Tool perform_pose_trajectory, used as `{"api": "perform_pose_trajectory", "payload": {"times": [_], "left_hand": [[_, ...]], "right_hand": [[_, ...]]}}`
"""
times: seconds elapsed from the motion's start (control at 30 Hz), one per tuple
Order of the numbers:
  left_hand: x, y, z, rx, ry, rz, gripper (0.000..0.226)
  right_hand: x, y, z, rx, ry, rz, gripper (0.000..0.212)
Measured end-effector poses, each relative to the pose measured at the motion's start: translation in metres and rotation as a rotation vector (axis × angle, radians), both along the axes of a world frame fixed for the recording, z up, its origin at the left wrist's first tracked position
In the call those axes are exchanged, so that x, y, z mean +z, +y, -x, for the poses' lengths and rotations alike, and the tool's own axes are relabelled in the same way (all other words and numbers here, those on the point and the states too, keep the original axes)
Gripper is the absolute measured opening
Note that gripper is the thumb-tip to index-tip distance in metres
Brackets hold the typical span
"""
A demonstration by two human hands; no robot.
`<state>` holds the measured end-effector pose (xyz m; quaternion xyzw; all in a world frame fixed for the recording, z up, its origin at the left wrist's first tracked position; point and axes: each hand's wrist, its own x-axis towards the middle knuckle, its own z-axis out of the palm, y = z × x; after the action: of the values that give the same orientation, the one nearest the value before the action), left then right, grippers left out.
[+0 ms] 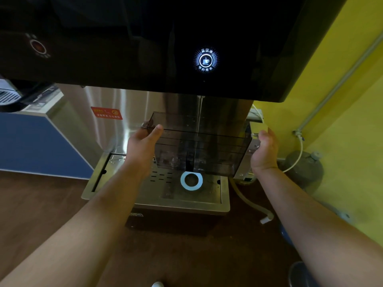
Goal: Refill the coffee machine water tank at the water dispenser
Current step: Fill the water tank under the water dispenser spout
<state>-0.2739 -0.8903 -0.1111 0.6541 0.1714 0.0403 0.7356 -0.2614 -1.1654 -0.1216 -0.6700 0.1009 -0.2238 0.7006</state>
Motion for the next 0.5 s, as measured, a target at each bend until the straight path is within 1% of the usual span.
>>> {"api": "perform_pose_trajectory", "payload": {"times": [0.07,0.2,0.3,0.43,0.5], "left_hand": [[0.0004,-0.0003,-0.0005,-0.011,0.003,0.001,0.033],[0.0004,-0.0001,-0.0007,-0.005,0.005,-0.002,0.028],[-0.0002,-0.0002,-0.0007,-0.009,-0.002,0.001,0.030],[0.0020,-0.0007,-0.0004,0.004,0.006,-0.010,0.034],[0.0039,-0.0013,0.0005,0.004,0.003,-0.025,0.033]], "right_hand": [[0.0013,0.0001,0.0001,0.010,-0.007,-0.021,0.013],[0.0020,0.0013,0.0016,0.013,-0.017,-0.019,0.013],[0.0021,0.0002,0.0012,0.024,-0.014,-0.024,0.014],[0.0037,0.0005,0.0022,0.017,-0.039,0.017,0.029],[0.0034,0.0004,0.0022,0.023,-0.061,0.052,0.028]]}}
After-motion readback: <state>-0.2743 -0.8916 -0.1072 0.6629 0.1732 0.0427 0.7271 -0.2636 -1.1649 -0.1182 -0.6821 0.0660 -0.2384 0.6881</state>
